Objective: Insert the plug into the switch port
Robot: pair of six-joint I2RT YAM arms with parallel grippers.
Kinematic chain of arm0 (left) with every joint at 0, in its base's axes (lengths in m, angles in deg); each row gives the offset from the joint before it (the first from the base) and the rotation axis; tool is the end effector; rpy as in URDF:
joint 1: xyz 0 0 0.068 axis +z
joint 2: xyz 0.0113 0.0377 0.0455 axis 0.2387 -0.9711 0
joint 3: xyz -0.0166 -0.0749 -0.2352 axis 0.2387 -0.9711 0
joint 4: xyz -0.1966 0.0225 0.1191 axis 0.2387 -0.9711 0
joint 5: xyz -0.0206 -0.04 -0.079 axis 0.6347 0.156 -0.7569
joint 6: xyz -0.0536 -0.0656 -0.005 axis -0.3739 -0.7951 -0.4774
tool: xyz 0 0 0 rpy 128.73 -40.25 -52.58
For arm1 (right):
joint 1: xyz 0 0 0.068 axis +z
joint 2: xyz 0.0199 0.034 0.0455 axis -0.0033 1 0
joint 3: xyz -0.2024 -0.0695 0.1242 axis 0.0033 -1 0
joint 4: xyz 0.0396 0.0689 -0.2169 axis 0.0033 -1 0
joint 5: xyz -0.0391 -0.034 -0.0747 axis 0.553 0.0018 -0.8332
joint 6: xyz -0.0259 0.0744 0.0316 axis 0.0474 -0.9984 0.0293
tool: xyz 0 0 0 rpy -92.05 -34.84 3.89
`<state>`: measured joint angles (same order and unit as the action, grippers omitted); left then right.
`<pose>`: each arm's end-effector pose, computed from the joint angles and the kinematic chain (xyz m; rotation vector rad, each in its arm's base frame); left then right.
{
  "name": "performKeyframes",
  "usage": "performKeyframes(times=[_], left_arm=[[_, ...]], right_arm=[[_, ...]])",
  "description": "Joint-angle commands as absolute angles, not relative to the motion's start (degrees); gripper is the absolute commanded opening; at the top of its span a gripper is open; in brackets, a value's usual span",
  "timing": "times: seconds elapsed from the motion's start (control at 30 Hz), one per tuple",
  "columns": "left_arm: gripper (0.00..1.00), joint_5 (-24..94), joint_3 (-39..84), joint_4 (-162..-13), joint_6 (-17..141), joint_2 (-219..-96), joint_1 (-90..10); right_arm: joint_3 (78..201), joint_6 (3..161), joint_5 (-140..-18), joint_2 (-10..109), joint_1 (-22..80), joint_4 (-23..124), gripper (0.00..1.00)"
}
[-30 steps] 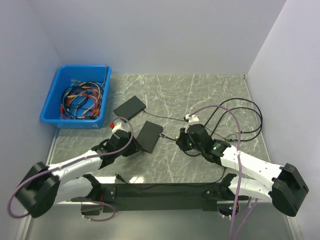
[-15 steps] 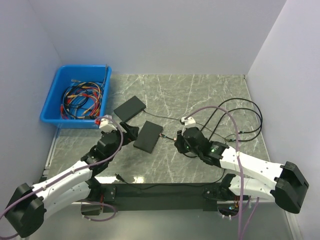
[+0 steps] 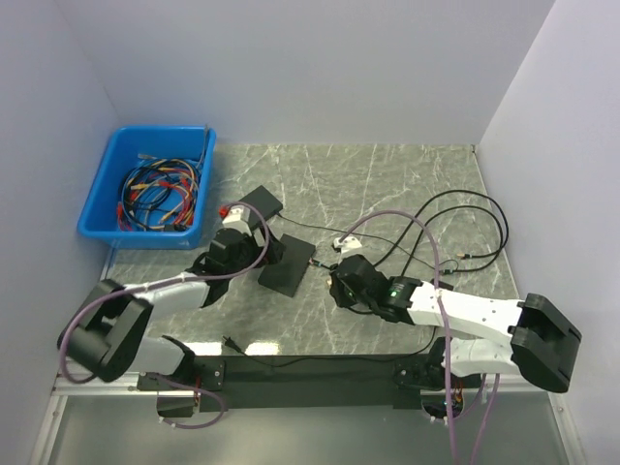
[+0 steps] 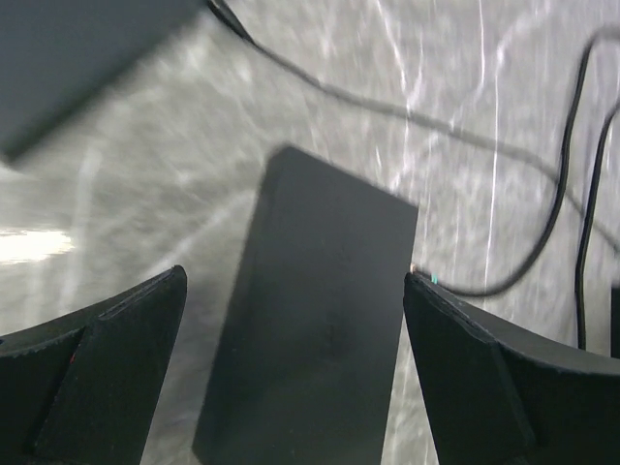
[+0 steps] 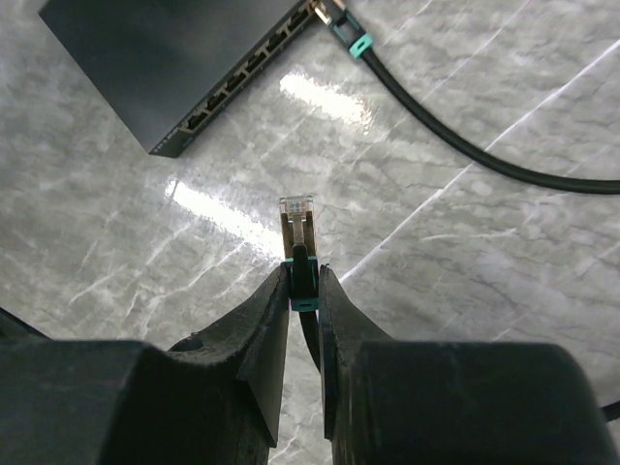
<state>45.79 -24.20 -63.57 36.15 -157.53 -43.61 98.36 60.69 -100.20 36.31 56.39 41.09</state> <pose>0.2435 -0.1353 0.1576 -0.1620 2.0610 -0.6916 0.1504 0.1970 0.1666 -0.4658 2.3044 0.4807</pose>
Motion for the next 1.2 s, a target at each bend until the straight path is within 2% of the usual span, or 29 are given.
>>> performKeyframes(times=[0.0, 0.2, 0.4, 0.53, 0.77, 1.07, 1.17], left_arm=[[1.00, 35.87, -21.42, -56.62, 39.43, -160.88, -43.17], [1.00, 35.77, -24.23, -50.55, 38.82, -164.13, -43.26], [1.00, 33.23, -27.22, -42.56, 39.08, -168.60, -43.17], [0.99, 33.05, -31.43, -31.93, 38.21, -170.55, -43.08], [1.00, 31.29, -31.52, -29.11, 38.64, -173.71, -43.17], [1.00, 35.07, -35.56, -24.45, 36.71, -172.22, -43.17], [0.99, 39.97, -40.83, -19.45, 35.13, -169.77, -43.52]], right_arm=[[98.60, 59.06, -99.71, 37.66, 57.11, 44.35, 0.00], [98.16, 57.92, -95.31, 43.36, 58.43, 48.75, 0.00], [101.41, 57.66, -97.68, 50.84, 61.86, 48.32, 0.00], [104.04, 58.62, -98.39, 53.75, 61.95, 46.91, 0.00], [109.67, 61.26, -100.67, 58.75, 61.95, 43.31, 0.00], [115.91, 63.19, -103.22, 64.56, 60.90, 40.58, 0.00], [116.44, 63.37, -102.87, 65.52, 60.19, 40.93, 0.00]])
